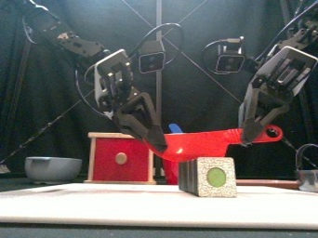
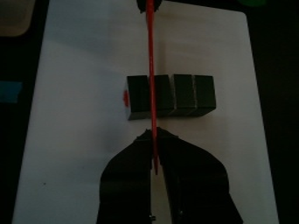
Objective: Place sushi on board then cut the sushi with the knife then place the pieces on the plate
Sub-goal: Cut the sushi into 4 pieces
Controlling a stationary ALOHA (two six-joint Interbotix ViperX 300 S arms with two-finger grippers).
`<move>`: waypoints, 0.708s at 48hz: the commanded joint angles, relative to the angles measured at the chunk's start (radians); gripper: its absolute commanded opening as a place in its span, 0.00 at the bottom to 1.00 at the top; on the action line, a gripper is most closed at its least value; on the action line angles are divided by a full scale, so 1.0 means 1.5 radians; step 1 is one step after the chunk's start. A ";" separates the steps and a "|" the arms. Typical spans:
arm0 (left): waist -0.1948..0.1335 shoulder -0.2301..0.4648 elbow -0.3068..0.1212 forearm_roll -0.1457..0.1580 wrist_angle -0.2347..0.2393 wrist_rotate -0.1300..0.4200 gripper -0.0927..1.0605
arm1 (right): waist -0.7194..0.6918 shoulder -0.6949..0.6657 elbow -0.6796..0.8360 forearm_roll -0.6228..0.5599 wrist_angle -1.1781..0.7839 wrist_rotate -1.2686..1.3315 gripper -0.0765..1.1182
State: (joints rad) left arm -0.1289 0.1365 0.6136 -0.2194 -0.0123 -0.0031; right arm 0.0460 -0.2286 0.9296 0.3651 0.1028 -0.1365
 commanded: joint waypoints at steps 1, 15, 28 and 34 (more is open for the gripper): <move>-0.005 -0.003 -0.017 -0.003 -0.004 0.001 0.46 | -0.007 -0.006 -0.014 0.000 -0.003 0.001 0.26; -0.004 0.000 -0.019 -0.002 -0.005 0.003 0.46 | -0.007 -0.001 -0.018 -0.002 -0.004 0.000 0.26; -0.002 -0.020 -0.022 0.008 -0.004 0.004 0.46 | -0.011 -0.005 -0.035 -0.031 0.000 0.001 0.26; -0.002 -0.013 -0.018 0.008 -0.004 0.003 0.46 | -0.016 -0.001 -0.033 -0.032 0.006 0.001 0.26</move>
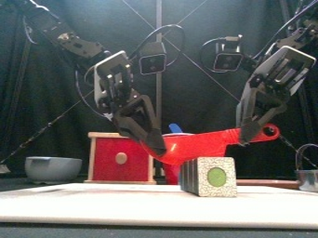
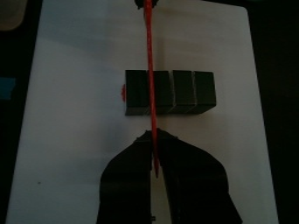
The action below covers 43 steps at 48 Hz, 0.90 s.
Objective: Place sushi on board then cut the sushi with the knife then place the pieces on the plate
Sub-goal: Cut the sushi into 4 pieces
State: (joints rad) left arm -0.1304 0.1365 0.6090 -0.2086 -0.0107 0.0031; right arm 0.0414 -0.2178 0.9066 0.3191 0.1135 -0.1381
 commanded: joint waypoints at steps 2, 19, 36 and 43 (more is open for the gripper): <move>-0.001 -0.010 -0.015 0.000 -0.005 -0.001 0.46 | -0.013 -0.006 -0.016 -0.001 0.000 0.002 0.26; 0.002 0.013 -0.015 0.002 -0.004 0.000 0.46 | -0.008 0.032 -0.011 0.016 0.003 0.003 0.26; 0.009 0.043 -0.015 0.013 -0.005 0.002 0.46 | -0.008 0.063 -0.008 0.029 0.003 0.004 0.26; 0.022 0.045 -0.015 0.030 -0.005 0.002 0.46 | -0.011 0.063 -0.006 0.025 0.004 0.003 0.26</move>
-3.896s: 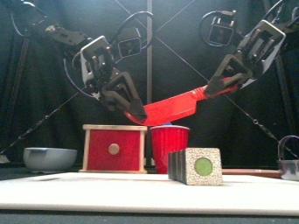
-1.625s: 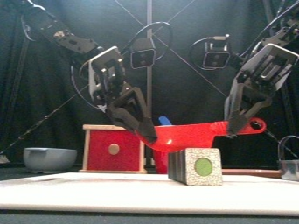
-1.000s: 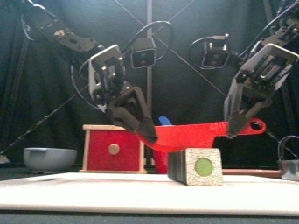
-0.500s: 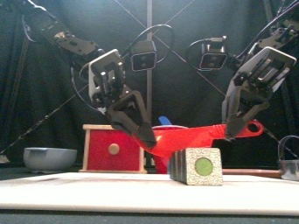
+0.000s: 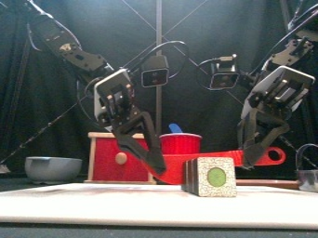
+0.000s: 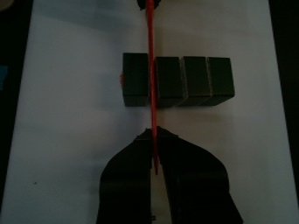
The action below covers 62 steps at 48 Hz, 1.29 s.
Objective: Place sushi on board then cut the sushi with the knife then place the pieces on the plate
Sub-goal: Cut the sushi into 4 pieces
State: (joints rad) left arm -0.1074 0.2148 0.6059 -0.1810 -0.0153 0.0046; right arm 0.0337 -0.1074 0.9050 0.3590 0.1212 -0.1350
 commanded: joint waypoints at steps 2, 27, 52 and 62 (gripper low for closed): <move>0.014 -0.007 -0.013 0.019 -0.002 0.001 0.46 | -0.009 -0.011 -0.002 -0.003 -0.001 0.001 0.26; 0.046 -0.026 -0.017 0.062 -0.001 0.000 0.46 | -0.056 -0.046 -0.007 -0.022 0.033 0.001 0.26; -0.027 -0.082 -0.020 0.033 0.004 -0.005 0.46 | 0.013 -0.099 -0.030 0.024 0.066 0.002 0.26; -0.038 -0.074 -0.019 -0.002 0.004 -0.004 0.46 | 0.022 -0.094 -0.027 0.031 0.065 0.002 0.26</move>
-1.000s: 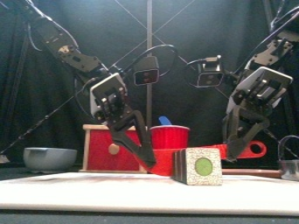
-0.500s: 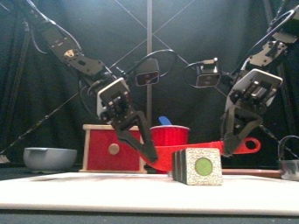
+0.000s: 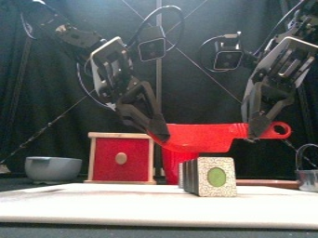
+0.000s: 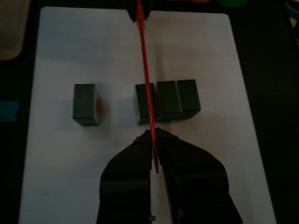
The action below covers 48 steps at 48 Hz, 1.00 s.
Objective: Place sushi on board then cut the sushi with the knife then place the pieces on the plate
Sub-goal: Cut the sushi into 4 pieces
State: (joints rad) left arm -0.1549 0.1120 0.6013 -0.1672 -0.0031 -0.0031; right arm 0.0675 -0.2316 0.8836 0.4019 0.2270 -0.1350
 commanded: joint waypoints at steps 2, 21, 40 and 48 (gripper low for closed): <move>-0.006 -0.004 -0.016 -0.011 -0.004 0.001 0.46 | 0.000 -0.010 -0.012 0.002 -0.006 0.001 0.26; -0.010 0.003 -0.017 -0.029 -0.004 0.001 0.46 | 0.006 0.009 -0.011 0.011 -0.008 0.002 0.26; -0.012 0.016 -0.017 -0.031 -0.004 0.001 0.46 | 0.008 0.027 -0.012 0.014 -0.009 0.002 0.26; -0.011 0.018 -0.014 -0.031 -0.004 0.000 0.46 | 0.008 0.033 -0.012 0.014 -0.008 0.002 0.26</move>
State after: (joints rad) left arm -0.1672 0.1442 0.5967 -0.2117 -0.0046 -0.0031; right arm 0.0828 -0.1764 0.8820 0.4203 0.2178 -0.1335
